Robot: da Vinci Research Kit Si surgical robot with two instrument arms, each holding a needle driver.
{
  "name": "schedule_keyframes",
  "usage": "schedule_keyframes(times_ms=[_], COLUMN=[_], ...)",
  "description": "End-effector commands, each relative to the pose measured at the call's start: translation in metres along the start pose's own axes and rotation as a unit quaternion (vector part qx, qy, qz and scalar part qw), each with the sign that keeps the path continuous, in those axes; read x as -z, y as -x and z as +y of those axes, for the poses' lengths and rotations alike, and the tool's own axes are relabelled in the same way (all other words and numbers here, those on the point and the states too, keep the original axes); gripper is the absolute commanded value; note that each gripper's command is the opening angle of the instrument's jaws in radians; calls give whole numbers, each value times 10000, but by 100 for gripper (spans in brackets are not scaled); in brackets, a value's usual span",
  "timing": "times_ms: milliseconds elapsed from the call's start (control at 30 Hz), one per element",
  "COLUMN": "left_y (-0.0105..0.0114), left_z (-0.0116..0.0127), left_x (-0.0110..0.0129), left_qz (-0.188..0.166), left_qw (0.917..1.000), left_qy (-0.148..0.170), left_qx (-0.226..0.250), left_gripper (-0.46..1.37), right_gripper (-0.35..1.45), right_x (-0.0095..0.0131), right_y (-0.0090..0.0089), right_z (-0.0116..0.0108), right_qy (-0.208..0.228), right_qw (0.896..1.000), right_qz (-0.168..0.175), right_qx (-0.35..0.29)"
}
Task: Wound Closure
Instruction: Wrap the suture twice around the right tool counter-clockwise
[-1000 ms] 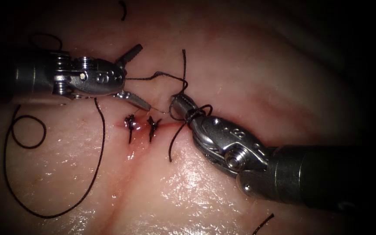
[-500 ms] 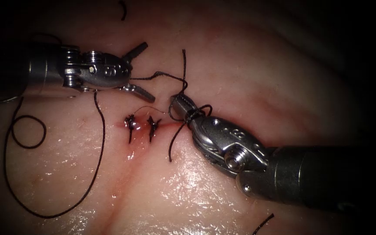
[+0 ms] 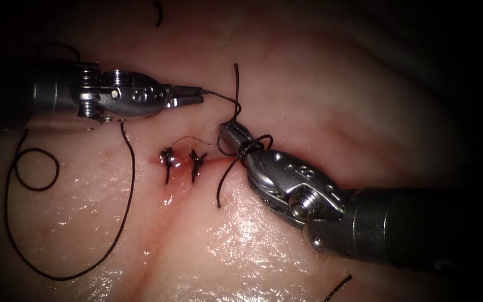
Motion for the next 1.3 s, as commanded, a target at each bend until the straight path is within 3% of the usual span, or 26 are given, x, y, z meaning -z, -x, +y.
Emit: schedule_keyframes(times_ms=[33, 200, 533, 700, 800, 867, 1033, 1133, 1300], left_y=[1, 12, 39, 46, 48, 49, 52, 55, 64], left_z=[0, -9, -56, -69, -70, -68, -67, -69, -70], left_x=[3, 33, 99, 130, 141, 145, 154, 162, 174], left_qz=[-28, -68, 4, 12, -20, -39, -68, -83, -112], left_qw=[10000, 9999, 9994, 9992, 9992, 9991, 9989, 9988, 9985], left_qy=[56, 75, 144, 164, 188, 194, 220, 246, 302], left_qx=[-2, -107, -308, -364, -348, -365, -405, -420, -442], left_gripper=[-35, -35, -35, -35, -35, -35, -35, -35, -35], right_gripper=[-35, -35, -35, -35, -35, -35, -35, -8, 6], right_x=[0, -1, -5, -6, -9, -13, -23, -28, -32], right_y=[0, 0, -2, -2, -4, -6, -8, -8, -7], right_z=[0, 2, 4, 4, 3, 5, 9, 7, -3], right_qy=[37, 41, 36, -516, -1006, -1390, -1992, -2228, -2672], right_qw=[10000, 10000, 9997, 9981, 9911, 9812, 9674, 9606, 9458], right_qz=[4, 3, 252, 279, 349, 449, 757, 847, 933], right_qx=[0, 1, 1, 180, 801, 1264, 1369, 1431, 1592])
